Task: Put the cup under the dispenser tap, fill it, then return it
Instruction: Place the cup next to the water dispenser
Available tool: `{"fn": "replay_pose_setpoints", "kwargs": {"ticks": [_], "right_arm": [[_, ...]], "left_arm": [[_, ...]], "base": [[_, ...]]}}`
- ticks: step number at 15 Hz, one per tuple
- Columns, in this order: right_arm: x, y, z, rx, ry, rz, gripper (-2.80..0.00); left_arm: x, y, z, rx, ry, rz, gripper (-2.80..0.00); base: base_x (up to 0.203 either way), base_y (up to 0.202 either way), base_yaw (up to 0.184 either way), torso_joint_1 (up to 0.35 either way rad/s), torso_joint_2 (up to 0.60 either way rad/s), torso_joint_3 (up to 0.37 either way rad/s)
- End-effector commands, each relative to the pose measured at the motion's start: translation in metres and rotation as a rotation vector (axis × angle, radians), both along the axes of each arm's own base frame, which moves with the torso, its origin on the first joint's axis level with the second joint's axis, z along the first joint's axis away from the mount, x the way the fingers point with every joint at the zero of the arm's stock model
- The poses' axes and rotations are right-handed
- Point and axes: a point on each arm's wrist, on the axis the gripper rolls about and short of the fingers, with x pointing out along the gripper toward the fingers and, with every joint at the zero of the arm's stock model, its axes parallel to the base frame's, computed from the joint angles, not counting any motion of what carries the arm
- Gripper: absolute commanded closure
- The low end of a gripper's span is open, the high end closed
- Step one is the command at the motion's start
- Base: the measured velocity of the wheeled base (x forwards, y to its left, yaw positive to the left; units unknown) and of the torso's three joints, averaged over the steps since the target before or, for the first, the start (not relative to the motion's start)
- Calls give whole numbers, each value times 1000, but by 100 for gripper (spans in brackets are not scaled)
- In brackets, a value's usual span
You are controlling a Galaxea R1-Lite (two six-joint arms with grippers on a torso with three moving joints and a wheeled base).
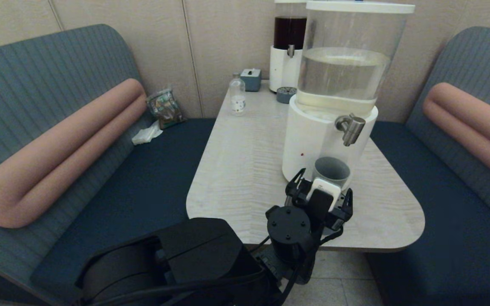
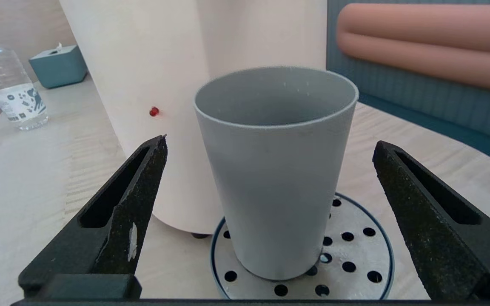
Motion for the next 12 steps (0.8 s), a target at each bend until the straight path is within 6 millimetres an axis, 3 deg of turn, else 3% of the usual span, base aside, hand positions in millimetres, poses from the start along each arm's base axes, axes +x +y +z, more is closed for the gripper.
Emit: {"fn": "replay_pose_setpoints", "kwargs": {"ticks": [1,8,9,12], "right_arm": [[0,0,0,0,1,1,0],[0,0,0,0,1,0,0],[0,0,0,0,1,0,0],[0,0,0,0,1,0,0]], "left_arm": [[0,0,0,-5,-4,3,-280],[0,-1,-5,-2,-1,5,-276],[0,-1,-6,-1,-1,2,0],[0,0,-6,1,0,2,0]], "base": [[0,0,0,0,0,0],[0,0,0,0,0,0],[0,0,0,0,0,0],[0,0,0,0,0,0]]}}
